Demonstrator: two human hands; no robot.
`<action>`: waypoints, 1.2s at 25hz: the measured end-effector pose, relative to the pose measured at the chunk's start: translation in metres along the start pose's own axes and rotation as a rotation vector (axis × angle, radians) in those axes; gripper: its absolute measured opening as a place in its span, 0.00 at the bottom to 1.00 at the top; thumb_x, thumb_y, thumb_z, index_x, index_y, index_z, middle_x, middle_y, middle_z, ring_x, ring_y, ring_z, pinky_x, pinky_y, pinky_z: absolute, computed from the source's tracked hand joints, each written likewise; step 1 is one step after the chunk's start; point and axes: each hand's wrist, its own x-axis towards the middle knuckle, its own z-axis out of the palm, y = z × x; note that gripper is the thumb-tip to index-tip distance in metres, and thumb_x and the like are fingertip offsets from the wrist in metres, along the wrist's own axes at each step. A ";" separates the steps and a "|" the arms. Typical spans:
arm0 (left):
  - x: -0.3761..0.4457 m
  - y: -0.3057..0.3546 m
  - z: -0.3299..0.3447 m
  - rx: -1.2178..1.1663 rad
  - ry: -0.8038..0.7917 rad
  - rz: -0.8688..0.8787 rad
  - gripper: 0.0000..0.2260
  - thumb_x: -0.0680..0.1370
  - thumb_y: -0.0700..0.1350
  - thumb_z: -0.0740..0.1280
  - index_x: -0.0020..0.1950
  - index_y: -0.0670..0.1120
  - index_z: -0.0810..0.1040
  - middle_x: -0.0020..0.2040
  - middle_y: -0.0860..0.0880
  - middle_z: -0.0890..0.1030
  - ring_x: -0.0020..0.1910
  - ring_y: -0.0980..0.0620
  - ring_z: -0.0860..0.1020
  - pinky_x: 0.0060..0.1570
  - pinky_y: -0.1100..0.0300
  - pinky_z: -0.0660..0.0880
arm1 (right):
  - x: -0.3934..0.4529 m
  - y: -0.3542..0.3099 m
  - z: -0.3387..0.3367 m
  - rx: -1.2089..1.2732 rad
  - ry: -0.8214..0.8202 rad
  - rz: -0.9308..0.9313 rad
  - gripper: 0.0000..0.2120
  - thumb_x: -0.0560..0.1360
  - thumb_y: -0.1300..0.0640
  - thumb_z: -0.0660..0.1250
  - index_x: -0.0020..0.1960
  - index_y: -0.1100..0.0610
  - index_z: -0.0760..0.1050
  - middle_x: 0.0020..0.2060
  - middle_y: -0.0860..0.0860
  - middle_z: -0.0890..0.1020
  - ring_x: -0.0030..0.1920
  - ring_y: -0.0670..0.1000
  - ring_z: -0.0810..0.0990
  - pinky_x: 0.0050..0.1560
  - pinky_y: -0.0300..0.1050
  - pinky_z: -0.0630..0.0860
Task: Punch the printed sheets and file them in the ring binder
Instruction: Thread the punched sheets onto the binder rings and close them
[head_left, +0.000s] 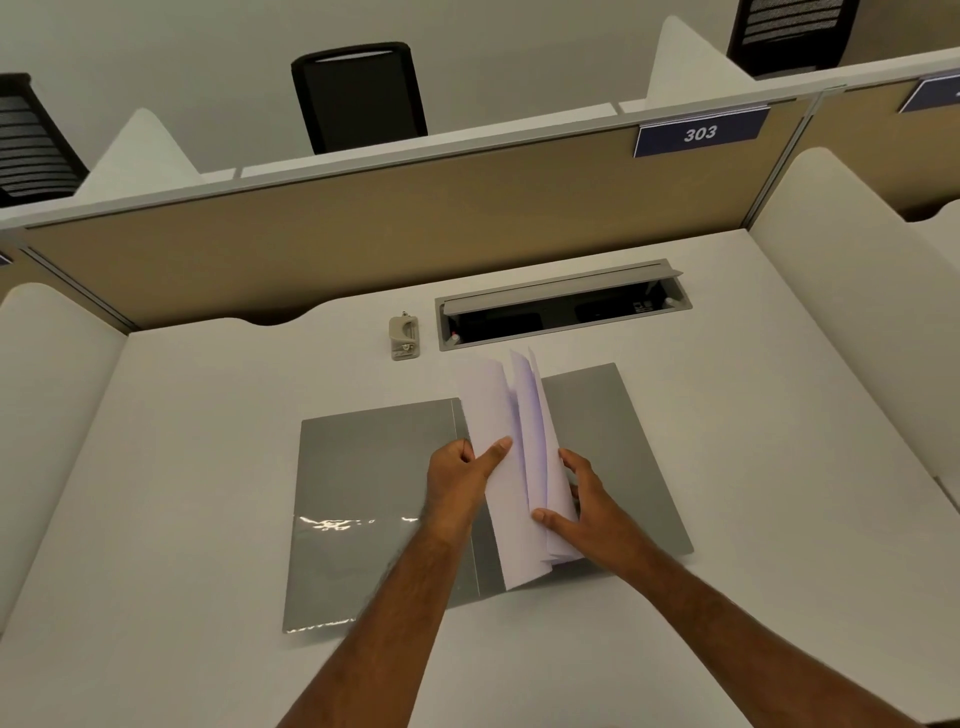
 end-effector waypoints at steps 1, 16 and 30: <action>0.001 0.001 -0.006 -0.016 0.004 0.018 0.18 0.73 0.54 0.78 0.38 0.45 0.73 0.39 0.48 0.83 0.39 0.49 0.83 0.36 0.59 0.78 | 0.000 0.001 -0.001 0.018 -0.001 -0.001 0.45 0.67 0.31 0.69 0.75 0.42 0.50 0.72 0.45 0.67 0.66 0.52 0.74 0.64 0.55 0.77; 0.026 -0.015 -0.109 0.150 0.095 -0.012 0.18 0.72 0.53 0.79 0.43 0.40 0.78 0.43 0.43 0.86 0.43 0.41 0.85 0.40 0.50 0.80 | -0.003 0.002 -0.009 0.087 -0.002 -0.024 0.40 0.74 0.46 0.73 0.76 0.44 0.51 0.72 0.46 0.68 0.66 0.50 0.75 0.62 0.51 0.79; 0.034 -0.050 -0.110 0.571 0.265 -0.064 0.32 0.71 0.57 0.78 0.68 0.45 0.73 0.67 0.45 0.75 0.66 0.41 0.75 0.63 0.44 0.72 | -0.003 0.000 -0.007 0.098 -0.017 -0.035 0.38 0.75 0.47 0.72 0.75 0.43 0.51 0.71 0.45 0.68 0.64 0.48 0.76 0.51 0.36 0.79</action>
